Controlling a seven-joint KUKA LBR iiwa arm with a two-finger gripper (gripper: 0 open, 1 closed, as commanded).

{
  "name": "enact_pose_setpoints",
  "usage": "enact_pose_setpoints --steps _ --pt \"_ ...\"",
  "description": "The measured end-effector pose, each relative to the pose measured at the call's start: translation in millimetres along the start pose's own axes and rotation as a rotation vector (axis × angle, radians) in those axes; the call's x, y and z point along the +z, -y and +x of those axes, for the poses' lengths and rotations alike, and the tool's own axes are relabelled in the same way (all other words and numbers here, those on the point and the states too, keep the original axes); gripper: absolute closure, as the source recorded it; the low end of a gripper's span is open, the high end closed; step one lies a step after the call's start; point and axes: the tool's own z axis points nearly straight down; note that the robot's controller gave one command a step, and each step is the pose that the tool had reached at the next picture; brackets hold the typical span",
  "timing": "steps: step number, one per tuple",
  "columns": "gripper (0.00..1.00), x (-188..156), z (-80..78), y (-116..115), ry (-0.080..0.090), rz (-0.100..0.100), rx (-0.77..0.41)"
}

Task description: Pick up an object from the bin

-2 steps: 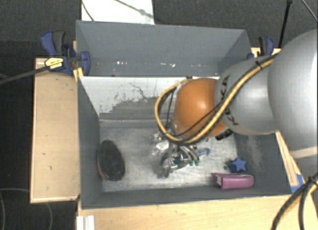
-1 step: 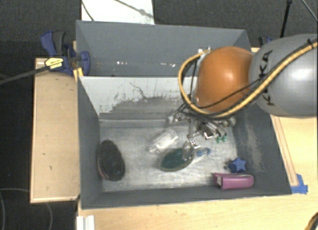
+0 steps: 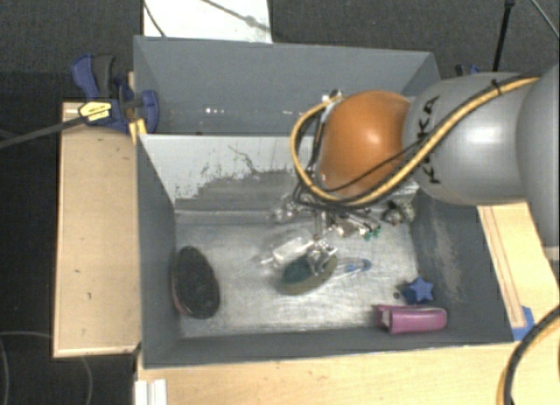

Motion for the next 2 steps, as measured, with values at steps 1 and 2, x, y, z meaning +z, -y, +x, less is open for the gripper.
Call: enact_pose_setpoints --steps 1,2 --pt "0.00 14 -31.2 -30 -0.016 0.009 -0.333" --pt "0.00 6 9.3 -36 -0.010 -0.006 -0.519"
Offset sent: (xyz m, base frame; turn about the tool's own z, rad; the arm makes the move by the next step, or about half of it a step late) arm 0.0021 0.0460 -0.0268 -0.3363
